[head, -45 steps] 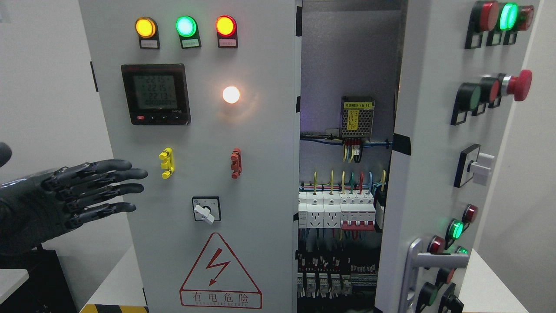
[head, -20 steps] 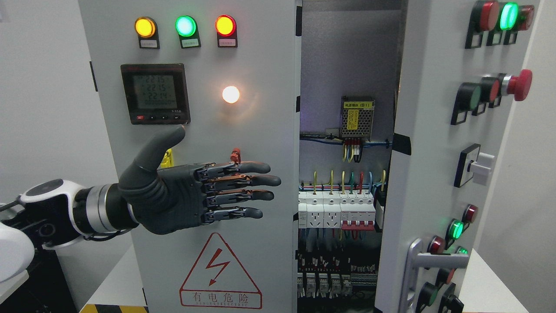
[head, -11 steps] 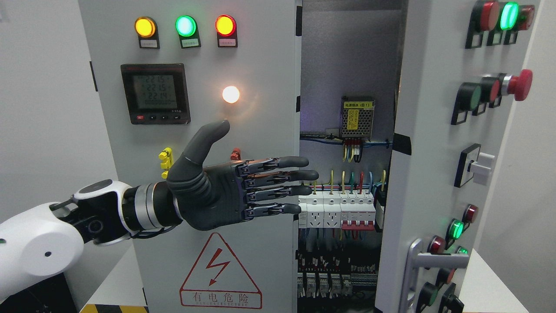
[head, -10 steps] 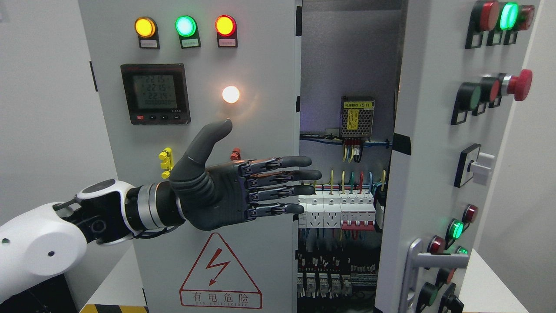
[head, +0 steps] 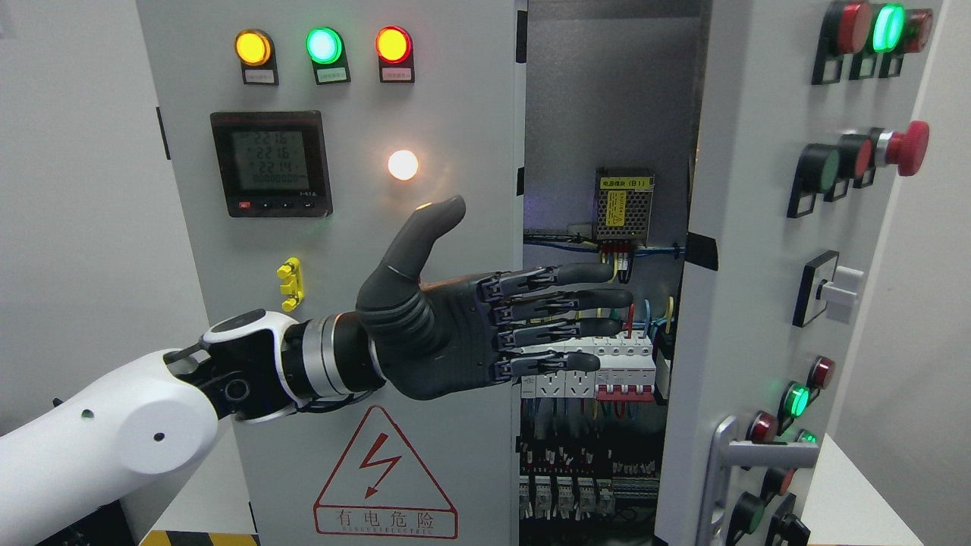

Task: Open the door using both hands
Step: 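Insert the left hand fingers into the gap behind the door edge, then push the door's inner edge outward with the left hand, swinging it open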

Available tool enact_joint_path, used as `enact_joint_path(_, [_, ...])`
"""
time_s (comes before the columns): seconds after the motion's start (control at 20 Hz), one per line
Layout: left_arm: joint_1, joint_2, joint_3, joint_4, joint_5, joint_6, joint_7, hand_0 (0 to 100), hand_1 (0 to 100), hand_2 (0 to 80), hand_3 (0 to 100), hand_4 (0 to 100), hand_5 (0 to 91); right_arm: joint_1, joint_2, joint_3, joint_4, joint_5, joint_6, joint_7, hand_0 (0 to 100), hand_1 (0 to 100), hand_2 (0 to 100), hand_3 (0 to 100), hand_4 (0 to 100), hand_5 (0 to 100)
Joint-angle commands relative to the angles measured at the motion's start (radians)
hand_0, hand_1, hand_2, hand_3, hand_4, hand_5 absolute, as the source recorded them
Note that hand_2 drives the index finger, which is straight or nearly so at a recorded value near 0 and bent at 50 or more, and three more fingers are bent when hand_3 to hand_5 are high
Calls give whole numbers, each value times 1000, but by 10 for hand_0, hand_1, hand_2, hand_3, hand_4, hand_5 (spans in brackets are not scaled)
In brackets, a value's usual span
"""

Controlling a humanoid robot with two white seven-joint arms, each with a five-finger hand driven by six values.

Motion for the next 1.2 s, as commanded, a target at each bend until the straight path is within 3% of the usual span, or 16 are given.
enact_joint_path(0.0, [10,-171,55,23,-40,1,51,0,0,0,0,0,0,0,-1,0,0,0,0,0,383,0,0,0,0,0])
enact_joint_path(0.2, [11,-204,55,20,-48,-1,105,0,0,0,0,0,0,1,-1,0,0,0,0,0,383,0,0,0,0,0])
enact_joint_path(0.7, [14,-249,68,13,-75,1,118,0,0,0,0,0,0,0,1,0,0,0,0,0,384,0,0,0,0,0])
enact_joint_path(1.15, [8,-299,63,5,-120,-1,198,0,0,0,0,0,0,0,1,0,0,0,0,0,383,0,0,0,0,0])
